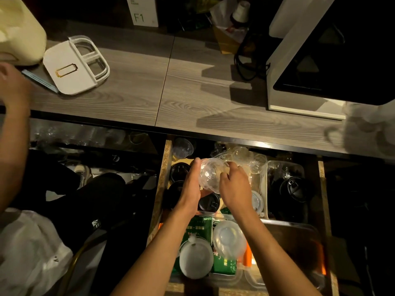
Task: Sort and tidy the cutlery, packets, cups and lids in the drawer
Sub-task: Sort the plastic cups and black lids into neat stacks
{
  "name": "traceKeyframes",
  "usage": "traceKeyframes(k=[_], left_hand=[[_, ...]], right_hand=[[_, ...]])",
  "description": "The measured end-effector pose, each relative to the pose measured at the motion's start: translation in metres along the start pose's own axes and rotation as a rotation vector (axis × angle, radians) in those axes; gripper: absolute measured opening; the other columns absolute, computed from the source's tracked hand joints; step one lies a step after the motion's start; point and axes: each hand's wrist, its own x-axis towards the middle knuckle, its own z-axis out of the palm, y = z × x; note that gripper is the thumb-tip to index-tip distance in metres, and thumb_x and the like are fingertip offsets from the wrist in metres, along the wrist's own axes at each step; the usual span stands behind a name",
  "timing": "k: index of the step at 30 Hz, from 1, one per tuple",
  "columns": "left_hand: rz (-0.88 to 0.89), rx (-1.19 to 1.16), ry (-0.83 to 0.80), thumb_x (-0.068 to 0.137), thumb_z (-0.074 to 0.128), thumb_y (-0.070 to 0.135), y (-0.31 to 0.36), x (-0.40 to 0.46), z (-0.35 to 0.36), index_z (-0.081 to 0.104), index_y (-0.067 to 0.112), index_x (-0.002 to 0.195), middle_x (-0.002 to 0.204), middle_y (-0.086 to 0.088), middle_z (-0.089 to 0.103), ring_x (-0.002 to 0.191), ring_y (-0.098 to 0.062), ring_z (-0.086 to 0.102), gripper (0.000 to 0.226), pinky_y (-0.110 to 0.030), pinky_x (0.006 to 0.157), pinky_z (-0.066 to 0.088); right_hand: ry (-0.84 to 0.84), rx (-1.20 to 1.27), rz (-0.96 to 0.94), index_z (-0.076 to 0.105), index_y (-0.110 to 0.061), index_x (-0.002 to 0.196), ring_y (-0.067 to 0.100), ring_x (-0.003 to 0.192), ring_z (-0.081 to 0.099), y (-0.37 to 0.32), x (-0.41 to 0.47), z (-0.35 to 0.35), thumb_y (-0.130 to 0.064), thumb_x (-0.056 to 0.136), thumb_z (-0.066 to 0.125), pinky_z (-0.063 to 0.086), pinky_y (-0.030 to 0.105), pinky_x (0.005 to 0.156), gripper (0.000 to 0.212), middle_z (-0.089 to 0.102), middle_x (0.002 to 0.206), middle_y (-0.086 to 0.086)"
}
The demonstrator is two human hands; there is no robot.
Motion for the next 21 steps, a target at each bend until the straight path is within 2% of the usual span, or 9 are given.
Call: traceKeyframes(k=[3,6,7,9,11,14,17,19,21], left_hand=[[0.043,0.060,-0.039,0.079,0.053,0.071,-0.001,-0.002,-0.002,0.057,0.032,0.129,0.127,0.000,0.063,0.110,-0.013,0.065,0.064,-0.029,0.077,0.056],[0.048,0.046,-0.055,0.095,0.061,0.043,-0.004,-0.005,-0.004,0.059,0.039,0.119,0.120,0.008,0.064,0.100,0.000,0.067,0.024,-0.026,0.074,0.057],[0.044,0.031,-0.032,0.098,0.058,0.038,-0.005,-0.005,-0.005,0.060,0.040,0.116,0.119,0.007,0.065,0.100,-0.002,0.068,0.019,-0.028,0.075,0.058],[0.062,0.034,0.046,0.102,0.051,0.037,-0.004,-0.005,-0.008,0.062,0.035,0.118,0.120,0.000,0.066,0.104,-0.013,0.068,0.020,-0.032,0.074,0.060],[0.087,0.048,0.114,0.103,0.049,0.037,-0.003,-0.002,-0.013,0.064,0.035,0.112,0.116,-0.002,0.067,0.105,-0.018,0.067,0.018,-0.037,0.076,0.062],[0.098,0.099,0.170,0.100,0.052,0.041,-0.004,0.001,-0.018,0.065,0.041,0.099,0.107,0.003,0.070,0.103,-0.017,0.068,0.013,-0.043,0.088,0.059],[0.064,0.128,0.228,0.095,0.049,0.059,-0.001,0.004,-0.026,0.066,0.045,0.090,0.101,0.007,0.069,0.100,-0.018,0.068,0.022,-0.049,0.092,0.057],[0.045,0.112,0.264,0.098,0.045,0.056,0.003,0.008,-0.036,0.063,0.043,0.089,0.098,0.010,0.067,0.098,-0.018,0.068,0.024,-0.050,0.090,0.057],[0.054,0.132,0.272,0.098,0.045,0.057,0.006,0.011,-0.050,0.066,0.044,0.098,0.104,0.005,0.068,0.098,-0.019,0.068,0.025,-0.048,0.084,0.060]], right_hand=[[0.029,-0.013,-0.028,0.049,-0.007,0.135,0.029,0.113,0.049,-0.003,-0.001,0.008,-0.018,0.100,0.042,0.041,0.031,0.085,0.037,0.049,0.119,0.014],[0.007,0.178,-0.068,0.052,-0.011,0.121,0.025,0.095,0.063,-0.005,0.001,0.015,-0.011,0.099,0.041,0.050,0.031,0.075,0.025,0.062,0.105,0.008],[-0.014,0.254,-0.077,0.053,-0.013,0.120,0.021,0.091,0.066,-0.007,0.001,0.015,-0.008,0.098,0.041,0.052,0.031,0.074,0.025,0.066,0.100,0.004],[-0.082,0.399,-0.091,0.057,-0.017,0.121,0.004,0.089,0.065,-0.009,0.000,0.017,-0.006,0.097,0.040,0.050,0.017,0.074,0.032,0.068,0.099,-0.004],[-0.123,0.545,-0.092,0.064,-0.020,0.113,-0.002,0.090,0.062,-0.015,-0.002,0.019,-0.013,0.101,0.037,0.046,0.011,0.076,0.030,0.067,0.101,-0.010],[-0.030,0.603,-0.066,0.067,-0.027,0.094,0.005,0.085,0.064,-0.017,0.001,0.034,-0.025,0.107,0.034,0.050,0.024,0.079,0.036,0.068,0.090,-0.007],[-0.002,0.609,-0.051,0.068,-0.024,0.085,0.015,0.077,0.065,-0.020,0.008,0.054,-0.028,0.106,0.037,0.052,0.036,0.073,0.037,0.069,0.080,-0.001],[-0.073,0.619,-0.028,0.071,-0.019,0.085,0.014,0.076,0.065,-0.024,0.013,0.065,-0.031,0.106,0.039,0.051,0.035,0.072,0.039,0.070,0.079,0.001],[-0.219,0.719,0.094,0.074,-0.018,0.084,0.018,0.078,0.068,-0.028,0.023,0.073,-0.041,0.105,0.038,0.054,0.037,0.075,0.048,0.073,0.079,0.002]])
